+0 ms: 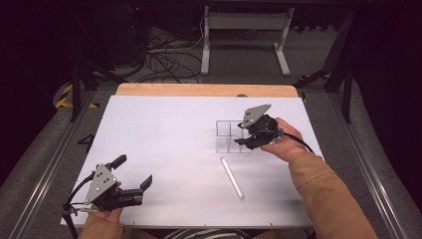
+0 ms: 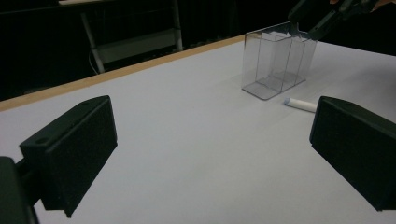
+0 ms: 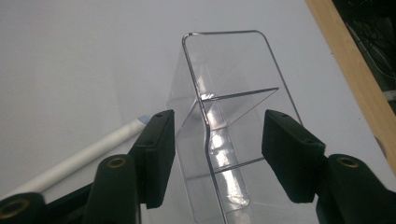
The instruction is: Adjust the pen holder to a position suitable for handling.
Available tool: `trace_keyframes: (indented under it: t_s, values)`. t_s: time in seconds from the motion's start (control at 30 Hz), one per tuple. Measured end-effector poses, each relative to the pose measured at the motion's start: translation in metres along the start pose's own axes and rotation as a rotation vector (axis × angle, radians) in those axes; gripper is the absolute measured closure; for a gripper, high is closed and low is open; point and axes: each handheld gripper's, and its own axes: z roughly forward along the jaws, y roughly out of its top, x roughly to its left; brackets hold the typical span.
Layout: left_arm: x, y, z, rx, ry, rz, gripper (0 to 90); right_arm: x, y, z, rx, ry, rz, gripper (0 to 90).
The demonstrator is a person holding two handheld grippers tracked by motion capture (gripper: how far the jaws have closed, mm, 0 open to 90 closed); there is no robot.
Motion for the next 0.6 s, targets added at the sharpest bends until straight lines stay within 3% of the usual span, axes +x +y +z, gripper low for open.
trace_keyframes:
  t_s: [0.6]
  values:
    - [0.001, -0.001, 0.001, 0.001, 0.0, -0.001, 1.6, 0.0, -0.001, 0.036, 0.113, 0.069, -0.044, 65.1]
